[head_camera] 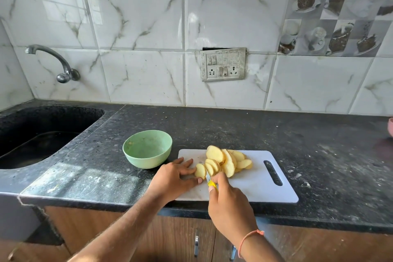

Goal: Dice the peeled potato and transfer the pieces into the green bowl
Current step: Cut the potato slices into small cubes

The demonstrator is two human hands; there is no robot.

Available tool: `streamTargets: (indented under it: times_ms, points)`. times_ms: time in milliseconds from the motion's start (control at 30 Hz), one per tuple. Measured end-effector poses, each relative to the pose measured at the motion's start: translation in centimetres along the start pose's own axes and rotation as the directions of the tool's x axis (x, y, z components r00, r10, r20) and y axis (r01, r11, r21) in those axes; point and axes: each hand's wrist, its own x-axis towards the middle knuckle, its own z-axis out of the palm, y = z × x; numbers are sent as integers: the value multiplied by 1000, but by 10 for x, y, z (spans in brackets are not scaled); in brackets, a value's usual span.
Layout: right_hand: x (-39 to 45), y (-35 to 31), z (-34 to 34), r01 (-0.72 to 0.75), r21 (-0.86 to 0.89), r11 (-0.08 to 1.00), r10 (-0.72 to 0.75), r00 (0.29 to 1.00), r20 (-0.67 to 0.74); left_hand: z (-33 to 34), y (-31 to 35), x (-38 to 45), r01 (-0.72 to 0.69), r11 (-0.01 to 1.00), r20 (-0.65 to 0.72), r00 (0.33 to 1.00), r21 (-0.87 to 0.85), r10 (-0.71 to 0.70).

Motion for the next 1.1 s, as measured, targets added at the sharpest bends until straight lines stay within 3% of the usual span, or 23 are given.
streamTargets:
  times_ms: [567, 867, 1100]
  points:
    - [-6, 5, -3, 4, 7, 1000, -5, 1000, 28, -1, -2, 3, 32, 999, -24, 999, 7, -32]
    - [11, -3, -2, 4, 3, 1000, -5, 999, 37, -5, -3, 3, -2, 999, 43, 999, 52, 0]
    - [-5, -1, -1, 1, 25, 1000, -2, 999, 40, -4, -4, 3, 14, 1000, 22, 1000, -17, -13]
